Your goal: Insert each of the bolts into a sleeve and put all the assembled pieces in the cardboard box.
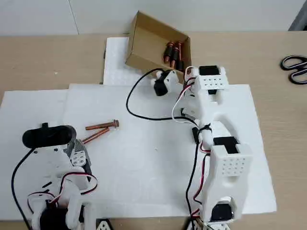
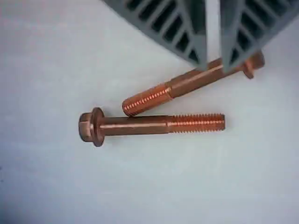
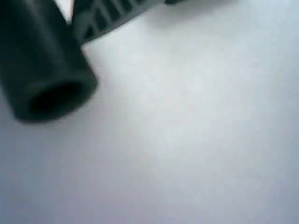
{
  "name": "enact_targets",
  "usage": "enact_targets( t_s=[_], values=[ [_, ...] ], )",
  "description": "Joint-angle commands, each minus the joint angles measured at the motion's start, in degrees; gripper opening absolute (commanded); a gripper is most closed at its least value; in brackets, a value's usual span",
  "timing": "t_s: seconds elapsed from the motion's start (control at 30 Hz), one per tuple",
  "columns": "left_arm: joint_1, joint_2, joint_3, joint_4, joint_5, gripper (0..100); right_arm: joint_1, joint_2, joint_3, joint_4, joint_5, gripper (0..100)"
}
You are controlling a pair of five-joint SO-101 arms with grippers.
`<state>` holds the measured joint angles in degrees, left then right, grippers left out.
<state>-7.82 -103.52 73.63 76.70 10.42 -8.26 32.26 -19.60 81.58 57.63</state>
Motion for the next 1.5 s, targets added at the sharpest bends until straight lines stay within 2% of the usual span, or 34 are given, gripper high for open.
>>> enact_targets(
  t_s=[0.0, 0.47, 0.73, 1.03, 1.47],
  values=[
    [-0.18, -0.53, -2.07, -0.26, -0.53, 1, -1.10, -2.51, -2.64, -0.04, 0.26, 29.2],
    [-0.18, -0.53, -2.51, 0.00, -0.53, 1, -1.36, 1.63, -2.64, -2.33, 0.35, 28.5],
    [-0.18, -0.53, -3.56, 0.97, -0.53, 1, -1.54, 3.65, -2.73, -2.59, 0.00, 9.7],
    [-0.18, -0.53, -3.38, 1.23, -0.53, 1, -1.36, 4.35, -2.73, -2.15, 0.00, 2.1],
    [-0.18, -0.53, -3.30, 0.97, -0.53, 1, -1.80, 4.00, -8.53, 0.57, -12.04, 1.0]
  ],
)
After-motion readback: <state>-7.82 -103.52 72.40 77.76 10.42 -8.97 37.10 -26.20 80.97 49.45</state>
